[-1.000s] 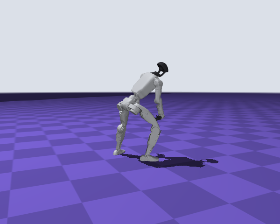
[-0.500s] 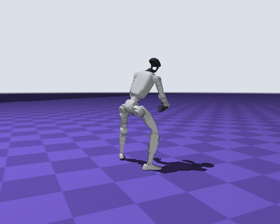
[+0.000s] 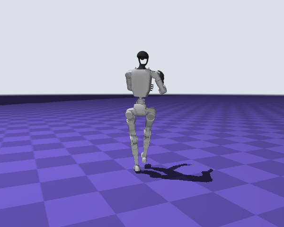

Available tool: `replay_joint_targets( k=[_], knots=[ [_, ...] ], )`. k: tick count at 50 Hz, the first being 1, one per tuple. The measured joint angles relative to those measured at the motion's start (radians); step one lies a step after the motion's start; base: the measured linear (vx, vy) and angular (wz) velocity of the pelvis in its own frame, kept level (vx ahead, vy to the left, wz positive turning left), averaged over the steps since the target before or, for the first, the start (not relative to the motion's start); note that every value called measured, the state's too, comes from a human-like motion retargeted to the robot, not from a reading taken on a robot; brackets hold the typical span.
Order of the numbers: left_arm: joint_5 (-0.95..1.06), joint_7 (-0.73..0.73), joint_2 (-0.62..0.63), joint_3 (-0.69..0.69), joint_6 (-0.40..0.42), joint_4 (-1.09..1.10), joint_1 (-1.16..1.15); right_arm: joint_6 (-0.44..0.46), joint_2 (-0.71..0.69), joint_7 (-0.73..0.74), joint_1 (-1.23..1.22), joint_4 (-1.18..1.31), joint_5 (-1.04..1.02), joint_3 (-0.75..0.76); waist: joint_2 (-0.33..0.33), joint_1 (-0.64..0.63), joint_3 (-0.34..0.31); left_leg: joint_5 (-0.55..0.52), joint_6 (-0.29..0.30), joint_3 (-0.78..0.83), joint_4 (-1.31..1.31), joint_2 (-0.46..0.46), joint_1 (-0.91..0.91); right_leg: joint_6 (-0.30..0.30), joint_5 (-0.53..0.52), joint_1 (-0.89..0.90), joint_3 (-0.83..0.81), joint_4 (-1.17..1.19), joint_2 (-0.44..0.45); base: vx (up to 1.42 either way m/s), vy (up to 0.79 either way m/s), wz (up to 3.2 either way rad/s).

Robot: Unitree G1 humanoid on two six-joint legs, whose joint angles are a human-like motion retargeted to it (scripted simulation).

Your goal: Kungfu

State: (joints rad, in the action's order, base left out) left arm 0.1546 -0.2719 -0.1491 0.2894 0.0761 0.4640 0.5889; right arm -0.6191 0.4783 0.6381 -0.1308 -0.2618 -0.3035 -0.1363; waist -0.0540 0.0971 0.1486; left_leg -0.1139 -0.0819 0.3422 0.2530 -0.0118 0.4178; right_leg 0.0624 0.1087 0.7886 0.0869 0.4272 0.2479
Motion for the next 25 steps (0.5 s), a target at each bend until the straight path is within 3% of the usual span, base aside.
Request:
replay_joint_targets(
  k=[3, 5, 6, 7, 10, 12, 15, 18, 20, 22, 23, 25],
  knots=[
    [0.119, -0.072, 0.258, 0.25, -0.071, 0.101, -0.096, 0.011, 0.0, 0.14, 0.105, -0.006, -0.091, -0.053, -0.057, 0.205, -0.107, -0.019, -0.027, -0.121, -0.002, 0.016, -0.088, 0.068, -0.159, 0.118, 0.055, -0.181, 0.044, 0.3, 0.0, 2.28],
    [0.256, 0.024, 0.422, 0.337, -0.032, 0.192, -0.166, 0.229, -0.043, 0.573, 0.219, -0.004, -0.298, -0.048, -0.091, 0.339, -0.185, -0.031, -0.049, -0.133, 0.026, -0.003, -0.099, 0.104, -0.182, 0.181, -0.045, -0.28, -0.007, 0.07, -0.04, 2.24],
    [0.312, 0.036, 0.434, 0.325, 0.005, 0.211, -0.173, 0.246, -0.02, 0.651, 0.28, -0.024, -0.339, -0.01, -0.09, 0.371, -0.216, -0.041, -0.069, -0.103, 0.037, -0.018, -0.097, 0.157, -0.168, 0.197, -0.058, -0.301, -0.018, -0.09, -0.06, 1.4],
    [0.352, 0.044, 0.442, 0.315, 0.027, 0.234, -0.177, 0.24, -0.009, 0.68, 0.334, -0.034, -0.368, 0.015, -0.087, 0.395, -0.241, -0.049, -0.092, -0.066, 0.043, -0.028, -0.099, 0.191, -0.153, 0.207, -0.07, -0.313, -0.028, -0.17, -0.07, 0.66],
    [0.383, 0.03, 0.417, 0.356, -0.007, 0.312, -0.167, 0.104, -0.019, 0.476, 0.452, -0.011, -0.269, 0.014, -0.063, 0.395, -0.272, -0.049, -0.144, 0.05, 0.026, -0.024, -0.149, 0.148, -0.133, 0.178, -0.115, -0.268, -0.049, -0.01, -0.03, 0.08],
    [0.399, 0.016, 0.411, 0.375, -0.039, 0.334, -0.202, 0.119, 0.001, 0.451, 0.479, -0.001, -0.239, 0.012, -0.06, 0.346, -0.239, -0.042, -0.116, 0.046, 0.019, -0.03, -0.155, 0.119, -0.128, 0.127, -0.095, -0.216, -0.042, 0.19, -0.12, -0.5],
    [0.451, 0.008, 0.426, 0.371, -0.07, 0.336, -0.259, 0.147, 0.035, 0.434, 0.448, 0.015, -0.245, -0.001, -0.092, 0.249, -0.096, -0.036, -0.061, -0.002, 0.035, -0.042, -0.05, 0.007, -0.101, 0.097, -0.095, -0.106, -0.085, 0.12, -0.16, -0.47],
    [0.511, 0.028, 0.404, 0.318, -0.076, 0.265, -0.271, 0.114, 0.104, 0.346, 0.298, 0.031, -0.148, -0.1, -0.044, 0.049, 0.003, -0.048, -0.003, 0.015, 0.066, -0.077, 0.029, -0.121, -0.12, -0.056, -0.077, 0.038, -0.122, -0.14, -0.14, -1.07],
    [0.529, 0.062, 0.355, 0.256, -0.06, 0.176, -0.264, 0.07, 0.171, 0.278, 0.133, 0.031, -0.078, -0.175, 0.0, -0.044, 0.086, -0.051, 0.047, -0.026, 0.112, -0.099, 0.135, -0.208, -0.148, -0.157, -0.097, 0.119, -0.206, -0.29, -0.35, -0.13],
    [0.555, 0.11, 0.283, 0.191, -0.04, 0.029, -0.263, 0.019, 0.258, 0.181, -0.1, 0.011, 0.045, -0.265, 0.029, -0.08, 0.165, -0.049, 0.105, -0.145, 0.171, -0.098, 0.276, -0.218, -0.184, -0.256, -0.196, 0.162, -0.306, -0.42, -0.58, 0.98],
    [0.571, 0.161, 0.239, 0.162, -0.012, -0.065, -0.26, -0.002, 0.312, 0.104, -0.24, -0.022, 0.15, -0.312, 0.036, -0.1, 0.196, -0.05, 0.117, -0.199, 0.201, -0.097, 0.345, -0.192, -0.208, -0.307, -0.245, 0.163, -0.336, -0.6, -0.71, 0.9],
    [0.594, 0.35, 0.15, 0.134, 0.083, -0.302, -0.235, -0.022, 0.399, -0.065, -0.559, -0.104, 0.376, -0.421, 0.103, -0.148, 0.187, -0.07, 0.149, -0.244, 0.272, -0.071, 0.447, -0.139, -0.258, -0.419, -0.249, 0.14, -0.41, -0.84, -0.76, 0.58]
  ],
)
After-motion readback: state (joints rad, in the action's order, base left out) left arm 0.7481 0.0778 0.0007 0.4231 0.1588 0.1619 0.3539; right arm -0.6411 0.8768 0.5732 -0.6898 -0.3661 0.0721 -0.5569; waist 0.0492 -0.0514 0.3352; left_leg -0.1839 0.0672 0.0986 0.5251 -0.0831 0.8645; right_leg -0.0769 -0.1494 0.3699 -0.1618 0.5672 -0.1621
